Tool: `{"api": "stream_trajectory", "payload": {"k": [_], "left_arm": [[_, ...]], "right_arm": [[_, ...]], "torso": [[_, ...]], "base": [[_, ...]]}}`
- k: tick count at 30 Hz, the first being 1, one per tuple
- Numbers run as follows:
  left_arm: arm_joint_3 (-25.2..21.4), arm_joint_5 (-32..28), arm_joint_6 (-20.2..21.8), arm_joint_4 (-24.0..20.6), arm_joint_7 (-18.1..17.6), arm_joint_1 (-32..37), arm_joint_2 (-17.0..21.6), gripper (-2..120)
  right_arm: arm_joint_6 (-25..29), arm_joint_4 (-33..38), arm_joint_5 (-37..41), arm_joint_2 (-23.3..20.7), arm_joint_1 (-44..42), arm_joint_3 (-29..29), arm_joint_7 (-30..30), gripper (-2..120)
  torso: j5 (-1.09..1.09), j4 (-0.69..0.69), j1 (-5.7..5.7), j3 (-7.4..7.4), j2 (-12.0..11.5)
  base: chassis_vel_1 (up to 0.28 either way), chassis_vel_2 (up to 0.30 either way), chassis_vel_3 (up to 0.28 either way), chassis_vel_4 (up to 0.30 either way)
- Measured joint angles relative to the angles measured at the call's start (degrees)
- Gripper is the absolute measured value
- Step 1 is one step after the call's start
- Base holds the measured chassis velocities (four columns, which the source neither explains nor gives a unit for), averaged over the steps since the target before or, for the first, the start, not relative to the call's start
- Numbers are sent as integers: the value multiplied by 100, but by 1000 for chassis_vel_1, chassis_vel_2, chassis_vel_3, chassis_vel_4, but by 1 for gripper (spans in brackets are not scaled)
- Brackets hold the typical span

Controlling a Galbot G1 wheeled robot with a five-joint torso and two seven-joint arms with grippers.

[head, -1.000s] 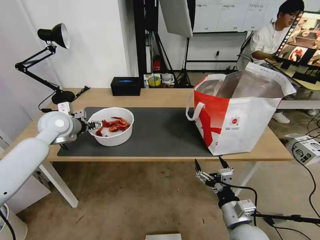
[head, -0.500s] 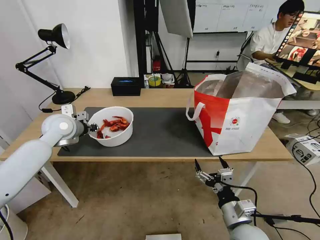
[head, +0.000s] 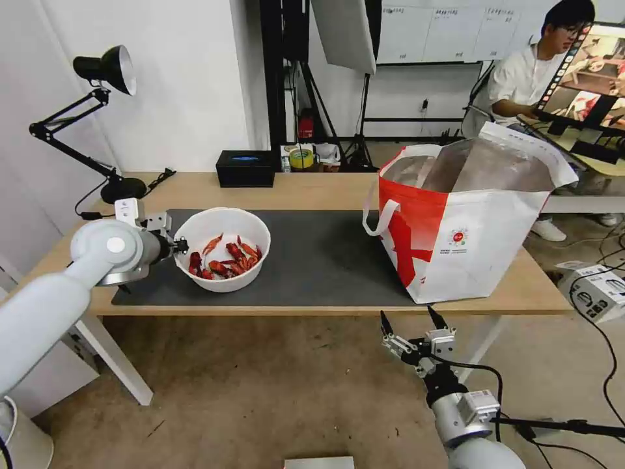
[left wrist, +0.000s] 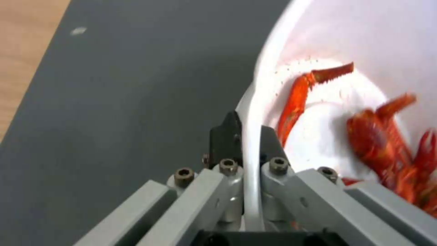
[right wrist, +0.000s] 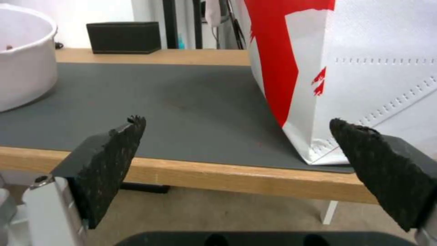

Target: Pick up the trash from the table and place it into the takeout bag.

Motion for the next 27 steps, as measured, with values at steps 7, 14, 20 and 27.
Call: {"api": "stream_trajectory", "payload": {"k": [7,14,20,27], "left_arm": [[102,-181,1,-311,-41,-480,23,0],[534,-480,1,-361,-208,-1366,-26,0],[1399,-942,-92,181,-443,-3334,-930,0],[1974,-1154,-152,777,-666,-4361,-2208,0]], "right_arm": [[0,0,0,0,0,0,0,100],[0,0,0,0,0,0,0,100],[0,1,0,-1,0,0,0,100],[0,1,0,-1,0,0,0,100]], "torso": [[0,0,0,0,0],[1,0,0,0,0],[3,-2,1,1,0],[2,-1,1,0,0]], "base": [[0,0,0,0],[0,0,0,0],[0,0,0,0],[0,0,0,0]]}}
